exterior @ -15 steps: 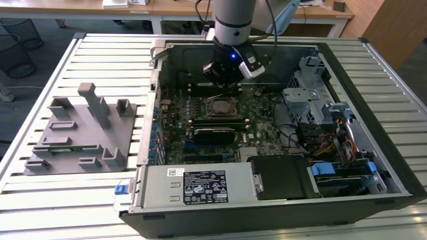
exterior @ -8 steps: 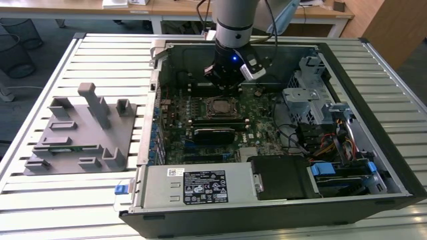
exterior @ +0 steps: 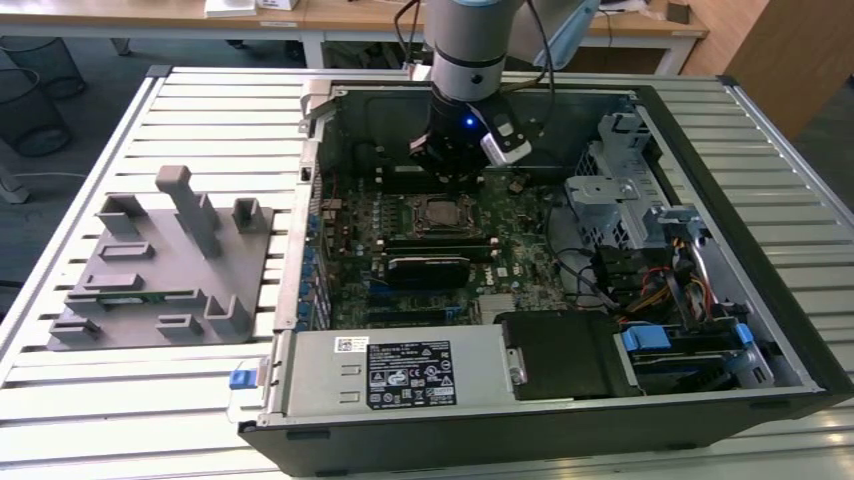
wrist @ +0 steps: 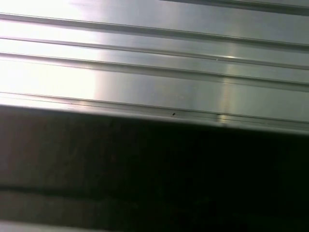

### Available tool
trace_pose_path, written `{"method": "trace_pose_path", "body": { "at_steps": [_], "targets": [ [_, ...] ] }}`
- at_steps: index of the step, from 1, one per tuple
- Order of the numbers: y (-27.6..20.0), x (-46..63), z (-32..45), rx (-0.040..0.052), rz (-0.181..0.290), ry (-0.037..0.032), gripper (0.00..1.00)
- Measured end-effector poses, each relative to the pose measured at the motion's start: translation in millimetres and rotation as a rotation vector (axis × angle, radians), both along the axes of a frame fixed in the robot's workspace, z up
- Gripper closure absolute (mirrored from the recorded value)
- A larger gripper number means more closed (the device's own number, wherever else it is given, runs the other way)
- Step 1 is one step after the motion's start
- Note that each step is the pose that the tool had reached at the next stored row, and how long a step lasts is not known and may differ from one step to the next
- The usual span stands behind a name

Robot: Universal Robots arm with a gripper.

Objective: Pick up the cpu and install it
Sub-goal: 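Install the first cpu locking lever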

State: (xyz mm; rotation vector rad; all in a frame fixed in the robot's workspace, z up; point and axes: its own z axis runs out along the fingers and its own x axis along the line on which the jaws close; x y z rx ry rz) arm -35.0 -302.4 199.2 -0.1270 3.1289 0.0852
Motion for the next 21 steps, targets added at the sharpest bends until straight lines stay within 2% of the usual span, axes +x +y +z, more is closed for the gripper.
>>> {"method": "trace_pose_path", "body": {
  "at_steps": [8, 16, 18, 21],
  "targets": [
    [0.0, 0.2, -0.8, 0.0002, 0.0, 0.0002, 0.89],
    [0.0, 0.3, 2.0, -0.0003, 0.0, 0.0018, 0.89],
    [0.0, 0.3, 1.9, -0.0048, 0.0, 0.002, 0.89],
    [-0.1, 0.2, 1.1, -0.0174, 0.0, 0.003, 0.89]
  ]
}}
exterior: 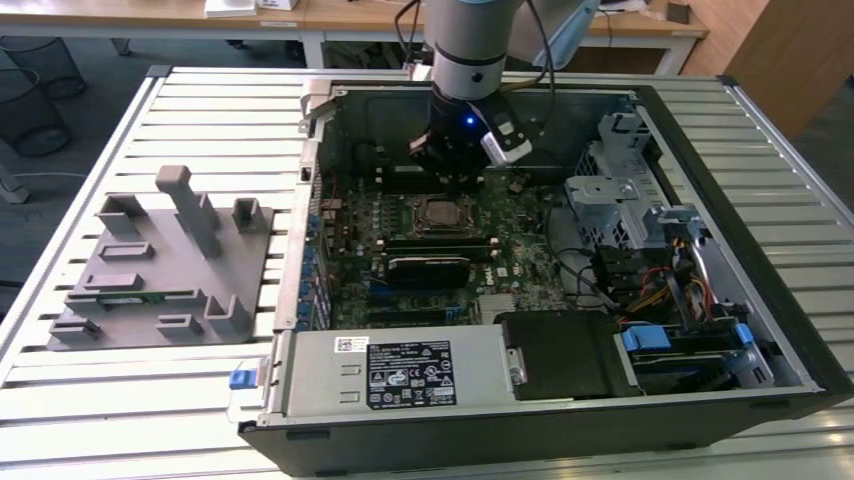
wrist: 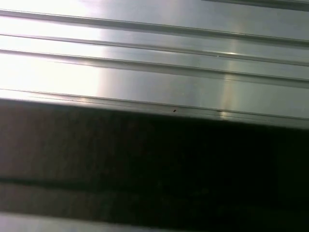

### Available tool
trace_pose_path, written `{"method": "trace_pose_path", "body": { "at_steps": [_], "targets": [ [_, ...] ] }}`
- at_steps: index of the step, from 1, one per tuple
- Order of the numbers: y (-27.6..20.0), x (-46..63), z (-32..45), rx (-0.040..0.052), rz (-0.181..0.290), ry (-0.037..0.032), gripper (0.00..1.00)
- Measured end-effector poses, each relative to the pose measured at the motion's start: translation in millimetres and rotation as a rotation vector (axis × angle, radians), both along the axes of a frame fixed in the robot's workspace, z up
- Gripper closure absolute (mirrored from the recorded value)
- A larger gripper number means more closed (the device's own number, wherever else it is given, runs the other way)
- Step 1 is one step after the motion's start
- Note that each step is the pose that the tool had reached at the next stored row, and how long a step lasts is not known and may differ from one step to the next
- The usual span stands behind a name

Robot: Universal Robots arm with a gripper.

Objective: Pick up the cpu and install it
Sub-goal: 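Install the first cpu locking lever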

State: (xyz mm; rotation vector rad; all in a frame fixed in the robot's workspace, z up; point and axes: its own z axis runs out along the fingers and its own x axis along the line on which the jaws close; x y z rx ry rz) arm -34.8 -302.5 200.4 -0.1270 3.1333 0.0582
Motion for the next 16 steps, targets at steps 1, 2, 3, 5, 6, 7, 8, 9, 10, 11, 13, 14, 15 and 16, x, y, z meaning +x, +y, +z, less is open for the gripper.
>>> {"method": "trace_pose_path", "body": {
  "at_steps": [1, 2, 3, 5, 6, 7, 8, 9, 10, 11, 13, 14, 15, 16],
  "targets": [
    [0.0, 0.0, -0.5, -0.0042, 0.0, 0.0004, 0.89],
    [0.0, 0.0, -1.2, -0.0083, 0.0, 0.0006, 0.89],
    [-0.1, 0.0, -1.8, -0.0127, 0.0, 0.0011, 0.89],
    [-0.1, 0.0, -2.8, -0.0215, 0.0, 0.0019, 0.89],
    [-0.2, 0.2, -2.9, -0.0252, 0.0, 0.0023, 0.89],
    [0.0, 0.3, -3.2, -0.0265, 0.0, 0.0035, 0.89],
    [0.0, 0.3, -3.2, -0.0267, 0.0, 0.0049, 0.89],
    [0.0, 0.3, -3.0, -0.0263, 0.0, 0.0065, 0.89],
    [0.1, 0.3, -2.3, -0.0259, 0.0, 0.0084, 0.89],
    [0.2, 0.4, -2.0, -0.0259, 0.0, 0.01, 0.89],
    [0.0, 0.7, -1.9, -0.0266, 0.0, 0.0121, 0.89],
    [0.0, 1.0, -1.8, -0.0272, 0.0, 0.0126, 0.89],
    [0.0, 1.3, -1.9, -0.0278, 0.0, 0.0131, 0.89],
    [0.0, 1.5, -2.1, -0.0283, 0.0, 0.0133, 0.89]
  ]
}}
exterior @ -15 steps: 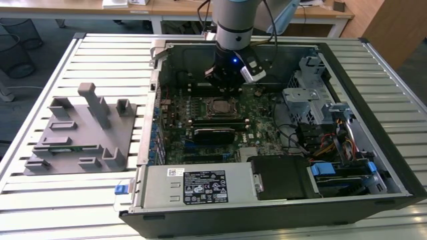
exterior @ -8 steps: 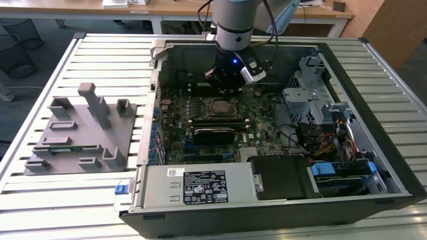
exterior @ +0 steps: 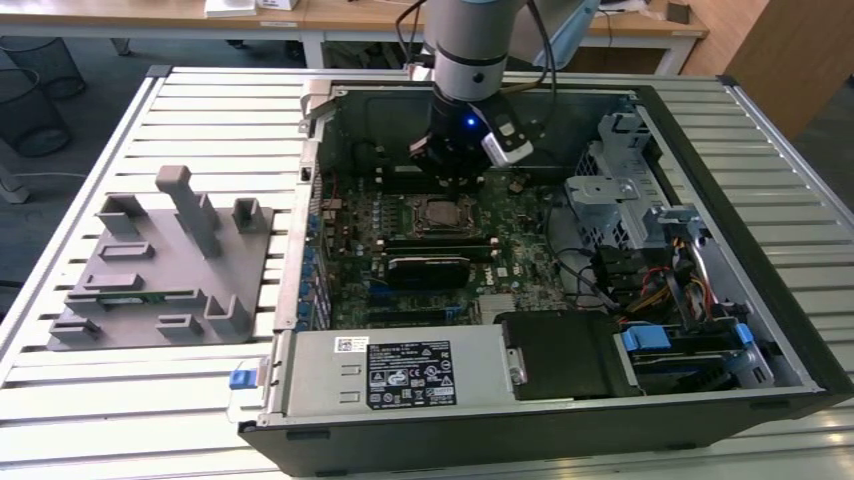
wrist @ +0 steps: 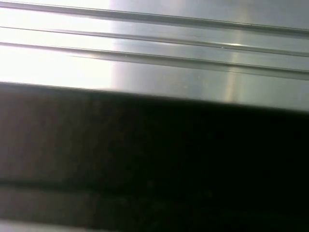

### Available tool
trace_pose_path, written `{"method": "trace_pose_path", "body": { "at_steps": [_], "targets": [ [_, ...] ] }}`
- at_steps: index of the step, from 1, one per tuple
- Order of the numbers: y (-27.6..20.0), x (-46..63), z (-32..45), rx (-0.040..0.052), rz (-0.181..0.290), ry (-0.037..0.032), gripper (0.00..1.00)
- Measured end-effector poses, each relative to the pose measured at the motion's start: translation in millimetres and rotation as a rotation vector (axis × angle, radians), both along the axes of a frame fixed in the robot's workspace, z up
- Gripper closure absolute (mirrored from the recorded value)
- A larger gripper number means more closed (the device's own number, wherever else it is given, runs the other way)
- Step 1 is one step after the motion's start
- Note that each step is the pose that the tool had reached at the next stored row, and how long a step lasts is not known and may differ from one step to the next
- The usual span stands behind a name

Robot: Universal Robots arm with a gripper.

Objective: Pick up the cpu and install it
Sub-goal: 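Install the first cpu locking lever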

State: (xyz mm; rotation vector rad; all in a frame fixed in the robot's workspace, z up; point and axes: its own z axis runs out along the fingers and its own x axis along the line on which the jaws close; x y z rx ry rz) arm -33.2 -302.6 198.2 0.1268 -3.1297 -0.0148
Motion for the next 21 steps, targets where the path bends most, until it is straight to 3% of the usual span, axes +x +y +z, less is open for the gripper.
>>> {"method": "trace_pose_path", "body": {
  "at_steps": [8, 12, 16, 19, 21],
  "targets": [
    [0.0, 1.4, -1.4, -0.001, 0.0, 0.0014, 0.89],
    [0.0, 1.4, -1.6, 0.0048, 0.0, 0.0024, 0.89],
    [0.0, 1.5, -1.8, 0.0228, 0.0, 0.0032, 0.89],
    [0.0, 1.5, -1.7, 0.0425, 0.0, 0.0039, 0.89],
    [0.3, 1.7, -2.3, 0.0612, 0.0, 0.0032, 0.89]
  ]
}}
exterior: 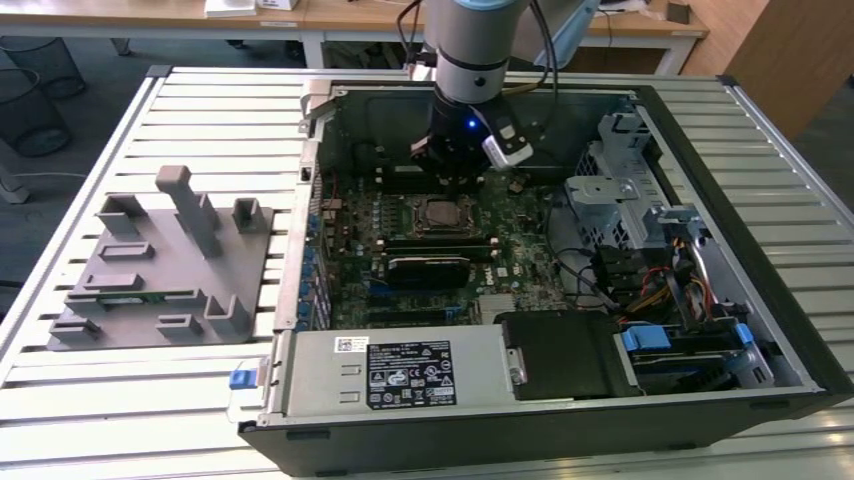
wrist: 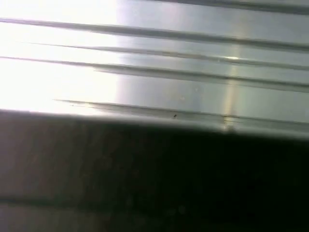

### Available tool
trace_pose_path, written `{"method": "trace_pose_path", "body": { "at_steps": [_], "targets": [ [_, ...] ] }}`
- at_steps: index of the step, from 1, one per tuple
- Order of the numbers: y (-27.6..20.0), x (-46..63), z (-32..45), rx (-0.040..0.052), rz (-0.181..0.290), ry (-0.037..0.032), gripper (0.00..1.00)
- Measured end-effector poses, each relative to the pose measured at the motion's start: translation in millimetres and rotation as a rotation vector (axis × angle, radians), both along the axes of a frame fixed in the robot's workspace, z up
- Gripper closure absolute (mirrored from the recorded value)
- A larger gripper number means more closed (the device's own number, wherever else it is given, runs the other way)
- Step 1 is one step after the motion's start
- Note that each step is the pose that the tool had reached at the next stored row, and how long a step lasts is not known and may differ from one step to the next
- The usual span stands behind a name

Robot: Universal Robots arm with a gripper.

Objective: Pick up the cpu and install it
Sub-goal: 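Install the first cpu locking lever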

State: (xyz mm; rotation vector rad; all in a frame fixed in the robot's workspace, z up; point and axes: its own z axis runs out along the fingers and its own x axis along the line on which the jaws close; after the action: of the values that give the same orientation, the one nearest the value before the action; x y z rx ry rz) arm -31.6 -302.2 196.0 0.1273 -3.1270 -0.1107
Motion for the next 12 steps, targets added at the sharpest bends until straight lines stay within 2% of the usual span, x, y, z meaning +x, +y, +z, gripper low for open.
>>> {"method": "trace_pose_path", "body": {
  "at_steps": [3, 4, 9, 12],
  "targets": [
    [-0.3, -0.1, 0.5, 0.0209, 0.0, 0.001, 0.89],
    [-0.2, -0.1, 0.9, 0.0236, 0.0, 0.0011, 0.89],
    [-0.3, -0.1, 6.8, 0.0254, 0.0, 0.0016, 0.89],
    [-1.8, -0.1, 7.0, 0.0252, 0.0, 0.0015, 0.89]
  ]
}}
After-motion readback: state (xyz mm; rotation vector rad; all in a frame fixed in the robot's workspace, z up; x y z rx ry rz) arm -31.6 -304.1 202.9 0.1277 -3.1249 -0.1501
